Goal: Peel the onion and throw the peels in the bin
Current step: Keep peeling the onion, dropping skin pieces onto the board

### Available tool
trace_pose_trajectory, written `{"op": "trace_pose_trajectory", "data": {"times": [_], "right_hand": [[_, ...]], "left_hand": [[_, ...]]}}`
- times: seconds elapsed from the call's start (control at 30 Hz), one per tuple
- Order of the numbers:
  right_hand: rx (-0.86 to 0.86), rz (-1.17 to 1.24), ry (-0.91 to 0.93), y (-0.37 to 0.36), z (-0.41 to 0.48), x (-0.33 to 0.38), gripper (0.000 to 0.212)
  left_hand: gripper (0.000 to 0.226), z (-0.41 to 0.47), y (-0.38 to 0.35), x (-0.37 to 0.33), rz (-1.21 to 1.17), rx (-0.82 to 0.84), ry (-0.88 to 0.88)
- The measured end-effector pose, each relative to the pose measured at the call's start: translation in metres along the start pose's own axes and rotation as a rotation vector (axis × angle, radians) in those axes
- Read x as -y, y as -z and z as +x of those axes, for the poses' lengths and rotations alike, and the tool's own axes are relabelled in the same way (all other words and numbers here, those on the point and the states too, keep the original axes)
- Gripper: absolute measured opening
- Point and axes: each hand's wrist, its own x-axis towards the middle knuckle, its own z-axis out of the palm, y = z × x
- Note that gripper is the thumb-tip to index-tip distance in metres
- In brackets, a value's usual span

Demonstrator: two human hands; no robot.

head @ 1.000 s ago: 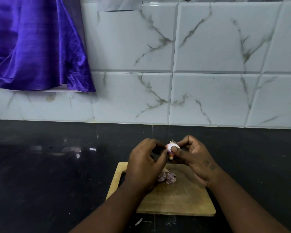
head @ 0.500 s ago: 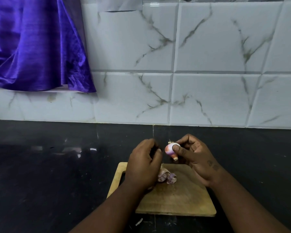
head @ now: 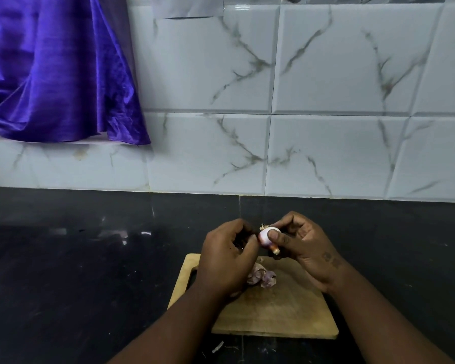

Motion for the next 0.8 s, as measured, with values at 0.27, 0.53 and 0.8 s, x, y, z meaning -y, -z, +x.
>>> {"op": "trace_pose_trajectory", "data": {"times": [0.27, 0.53, 0.8], "right_hand": [[0.002, -0.010, 0.000, -0.0002, -0.0009, 0.0011, 0.026], [0.000, -0.020, 0.004, 0.0018, -0.0008, 0.0014, 0.029], [-0.043, 0.040, -0.033, 0.0027, 0.0025, -0.0050, 0.057]], "left_hand": [[0.005, 0.0008, 0.0004, 0.0007, -0.038, -0.015, 0.013], [0.002, -0.0013, -0.0009, -0.0023, -0.038, -0.003, 0.016], [0.012, -0.0006, -0.0007, -0.0009, 0.023, -0.018, -0.019]]}}
